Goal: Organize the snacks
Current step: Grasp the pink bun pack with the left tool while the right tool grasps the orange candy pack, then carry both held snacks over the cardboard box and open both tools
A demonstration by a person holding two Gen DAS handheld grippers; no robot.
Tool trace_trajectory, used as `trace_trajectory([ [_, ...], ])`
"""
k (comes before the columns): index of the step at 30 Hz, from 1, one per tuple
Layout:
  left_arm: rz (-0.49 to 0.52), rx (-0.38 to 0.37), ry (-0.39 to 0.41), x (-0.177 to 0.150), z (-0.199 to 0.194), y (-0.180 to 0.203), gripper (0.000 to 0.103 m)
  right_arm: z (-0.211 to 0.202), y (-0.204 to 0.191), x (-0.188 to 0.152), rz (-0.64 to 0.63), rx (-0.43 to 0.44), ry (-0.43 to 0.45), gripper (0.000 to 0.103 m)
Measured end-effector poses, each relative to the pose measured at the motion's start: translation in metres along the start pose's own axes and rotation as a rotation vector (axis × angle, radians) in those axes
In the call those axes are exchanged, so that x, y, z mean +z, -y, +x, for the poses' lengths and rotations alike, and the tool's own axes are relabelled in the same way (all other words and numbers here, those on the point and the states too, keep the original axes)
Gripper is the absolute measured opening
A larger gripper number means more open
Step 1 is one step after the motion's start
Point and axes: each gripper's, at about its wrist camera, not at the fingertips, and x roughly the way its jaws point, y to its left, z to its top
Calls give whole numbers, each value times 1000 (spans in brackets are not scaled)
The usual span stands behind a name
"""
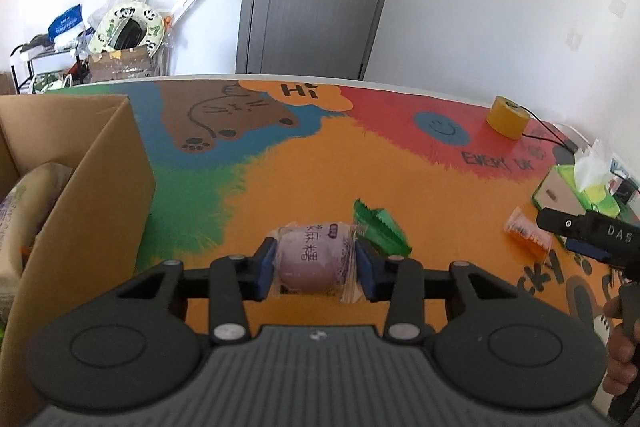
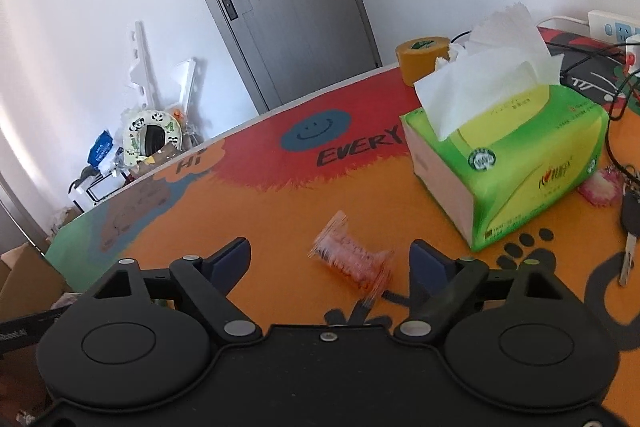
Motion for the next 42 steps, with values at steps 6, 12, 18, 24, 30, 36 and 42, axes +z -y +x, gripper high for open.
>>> trace_trajectory([
  [6,-12,-4,3,10,13,-5,41,19,-4,12,-36,-16,10,84],
  [12,-24,3,-14,9,20,-12,41,35,-9,-1,-36,-18,-59,81],
  [18,-44,-11,-5,7,13,-17,41,17,-15,-9,-91,-73,-94,23],
  [24,-28,-56,28,6,-11,-13,41,-21,-20,-18,-26,-29,-57,22],
  [30,-20,-93,64,3,-37,-17,41,-55,-33,-26,11,7,-20,22],
  [36,-8,-120,112,3,-67,-25,41,-86,-54,-29,20,46,29,22],
  [42,-17,-129,141,2,-90,-41,41,-96,-74,-35,17,67,44,22],
])
